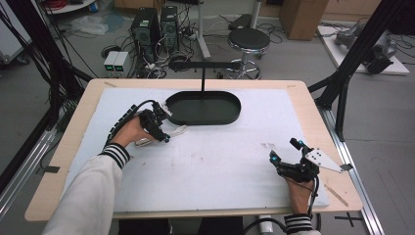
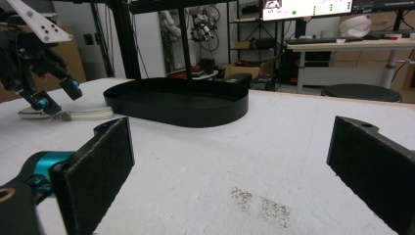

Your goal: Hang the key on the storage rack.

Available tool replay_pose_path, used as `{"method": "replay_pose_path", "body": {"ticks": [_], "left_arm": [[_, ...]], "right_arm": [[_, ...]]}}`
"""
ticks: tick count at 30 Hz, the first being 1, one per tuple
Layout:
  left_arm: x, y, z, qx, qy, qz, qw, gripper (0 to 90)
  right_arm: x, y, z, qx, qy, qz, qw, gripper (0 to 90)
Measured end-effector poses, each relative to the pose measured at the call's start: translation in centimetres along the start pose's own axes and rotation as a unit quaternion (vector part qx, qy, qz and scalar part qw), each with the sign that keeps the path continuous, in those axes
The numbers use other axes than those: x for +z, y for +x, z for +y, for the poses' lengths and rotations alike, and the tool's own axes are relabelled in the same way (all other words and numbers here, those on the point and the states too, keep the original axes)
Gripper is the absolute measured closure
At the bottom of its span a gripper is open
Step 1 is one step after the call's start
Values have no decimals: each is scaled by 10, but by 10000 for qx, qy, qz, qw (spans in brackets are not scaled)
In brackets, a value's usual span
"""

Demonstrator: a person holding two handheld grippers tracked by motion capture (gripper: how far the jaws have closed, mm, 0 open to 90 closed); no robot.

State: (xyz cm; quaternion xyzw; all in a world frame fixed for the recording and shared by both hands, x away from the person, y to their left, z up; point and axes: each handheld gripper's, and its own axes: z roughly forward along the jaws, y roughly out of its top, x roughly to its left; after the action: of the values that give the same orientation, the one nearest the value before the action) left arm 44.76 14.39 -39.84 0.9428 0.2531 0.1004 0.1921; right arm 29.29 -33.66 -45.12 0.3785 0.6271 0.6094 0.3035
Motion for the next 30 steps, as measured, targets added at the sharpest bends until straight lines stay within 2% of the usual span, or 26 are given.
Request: {"method": "replay_pose_path", "body": {"ticks": [3, 15, 18, 21, 26, 30], "left_arm": [[1, -1, 4, 97, 122, 82, 9998, 394], [8, -7, 11, 293, 475, 33, 9984, 559], [10, -8, 12, 350, 550, 61, 9979, 561], [10, -8, 12, 302, 534, 27, 9981, 610], [12, -9, 12, 385, 598, 1, 9975, 678], [13, -11, 13, 363, 667, -8, 9971, 747]], "right_arm": [[0, 0, 0, 20, 10, 9, 10000, 25], [0, -1, 0, 20, -34, 14, 10000, 24], [0, -1, 0, 21, -37, 15, 10000, 25], [0, -1, 0, 9, -33, 17, 10000, 24], [0, -1, 0, 35, -34, 14, 10000, 25], [0, -1, 0, 22, -35, 9, 10000, 25]]}}
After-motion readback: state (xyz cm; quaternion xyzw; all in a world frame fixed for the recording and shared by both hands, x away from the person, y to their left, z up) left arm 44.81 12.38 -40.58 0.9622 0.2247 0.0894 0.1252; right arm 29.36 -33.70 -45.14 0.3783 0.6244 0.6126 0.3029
